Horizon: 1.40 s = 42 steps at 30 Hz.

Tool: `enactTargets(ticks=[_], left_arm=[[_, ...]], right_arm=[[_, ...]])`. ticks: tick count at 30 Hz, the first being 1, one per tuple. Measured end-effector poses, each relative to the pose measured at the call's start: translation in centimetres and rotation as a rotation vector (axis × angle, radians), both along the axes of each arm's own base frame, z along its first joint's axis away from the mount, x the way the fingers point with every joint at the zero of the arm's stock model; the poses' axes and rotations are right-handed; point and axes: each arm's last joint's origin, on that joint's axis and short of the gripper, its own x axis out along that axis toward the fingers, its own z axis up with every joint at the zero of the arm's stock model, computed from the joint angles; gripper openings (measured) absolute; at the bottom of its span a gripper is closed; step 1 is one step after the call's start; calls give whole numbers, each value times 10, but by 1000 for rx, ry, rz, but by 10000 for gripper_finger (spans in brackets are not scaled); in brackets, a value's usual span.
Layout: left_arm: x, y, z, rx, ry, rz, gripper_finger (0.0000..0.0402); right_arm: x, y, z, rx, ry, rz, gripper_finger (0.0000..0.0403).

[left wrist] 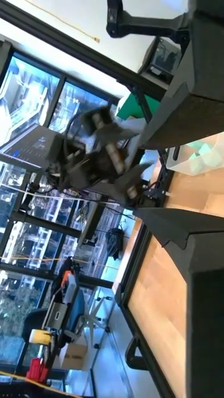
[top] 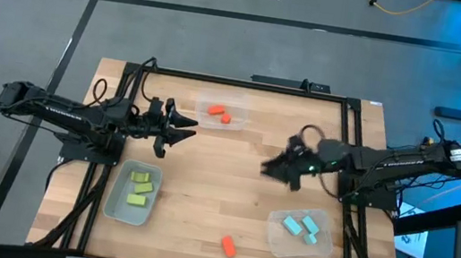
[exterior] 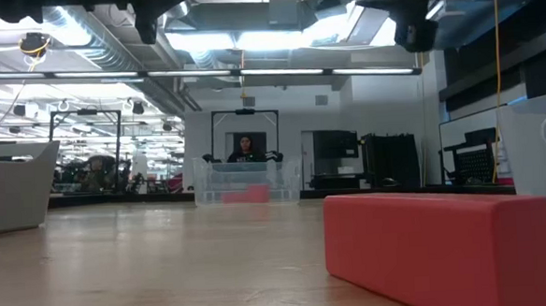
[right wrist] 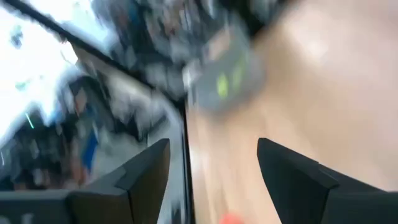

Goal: Sort & place blocks by color
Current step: Put the orange half pillar block into the top transparent bin

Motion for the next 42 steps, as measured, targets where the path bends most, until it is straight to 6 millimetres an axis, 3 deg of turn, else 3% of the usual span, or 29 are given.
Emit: enactTargets(ticks=[4,7,13,20,32,42], left_arm=[[0,0,0,-1,0,0,154],[0,0,0,-1,0,0,154],[0,0,0,-2,0,3,154],[0,0,0,-2,2,3,154],[0,0,0,0,1,1,154],[0,0,0,0,1,1,154]], right_arm=[[27,33,8,-4,235,190,245],[48,56,12,-13,411,235,245],[86,96,4,95,688,98,245],[123,134,-23,206,903,-36,245],[152,166,-79,242,1107,-176,245],[157,176,-98,280,1133,-187,245]])
